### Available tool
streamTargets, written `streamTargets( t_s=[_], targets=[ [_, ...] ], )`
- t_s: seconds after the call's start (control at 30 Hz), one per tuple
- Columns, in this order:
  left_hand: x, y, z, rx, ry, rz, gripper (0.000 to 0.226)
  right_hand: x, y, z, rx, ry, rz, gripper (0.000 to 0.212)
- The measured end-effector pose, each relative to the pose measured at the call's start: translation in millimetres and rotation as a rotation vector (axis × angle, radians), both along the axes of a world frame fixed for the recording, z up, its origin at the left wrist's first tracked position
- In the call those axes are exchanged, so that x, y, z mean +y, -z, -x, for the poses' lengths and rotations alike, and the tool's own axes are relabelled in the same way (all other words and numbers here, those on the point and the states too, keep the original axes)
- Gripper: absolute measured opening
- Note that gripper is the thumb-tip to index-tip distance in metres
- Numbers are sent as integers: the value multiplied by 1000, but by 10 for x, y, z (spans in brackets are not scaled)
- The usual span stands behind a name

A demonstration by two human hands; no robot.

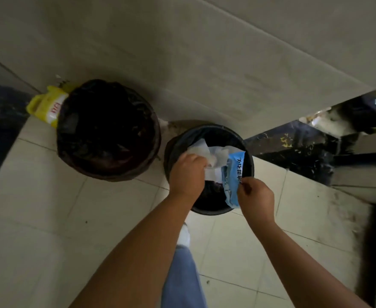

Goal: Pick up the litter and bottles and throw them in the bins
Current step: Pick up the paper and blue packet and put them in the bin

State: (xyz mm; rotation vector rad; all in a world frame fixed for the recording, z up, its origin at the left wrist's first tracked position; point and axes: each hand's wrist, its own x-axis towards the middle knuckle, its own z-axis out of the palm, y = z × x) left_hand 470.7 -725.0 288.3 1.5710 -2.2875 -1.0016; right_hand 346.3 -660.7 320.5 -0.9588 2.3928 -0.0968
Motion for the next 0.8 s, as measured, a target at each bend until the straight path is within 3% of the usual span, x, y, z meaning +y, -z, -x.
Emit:
streamTargets(
  t_s=[0.17, 0.3, 0.47, 0.53, 0.63, 0.8],
  targets=[
    [260, 758, 142, -493, 265, -232, 29, -64, 355, 274, 50, -57, -86, 29],
    [450, 938, 9, -578, 329, -286, 32, -197, 699, 249, 34, -290, -241, 34],
    [372, 680, -538, -585, 302, -108, 23, -114, 938, 36, -51, -535, -541, 43],
    [298, 449, -767, -613, 223, -93, 33, -42, 797, -91, -86, -534, -488, 40],
    [184, 43, -1057, -622, 100, -110, 52, -58, 343, -329, -112, -735, -344, 45],
    [-101, -955, -1435, -652, -103, -26, 53, -616, -663, -807, 48, -929, -123, 58]
  ],
)
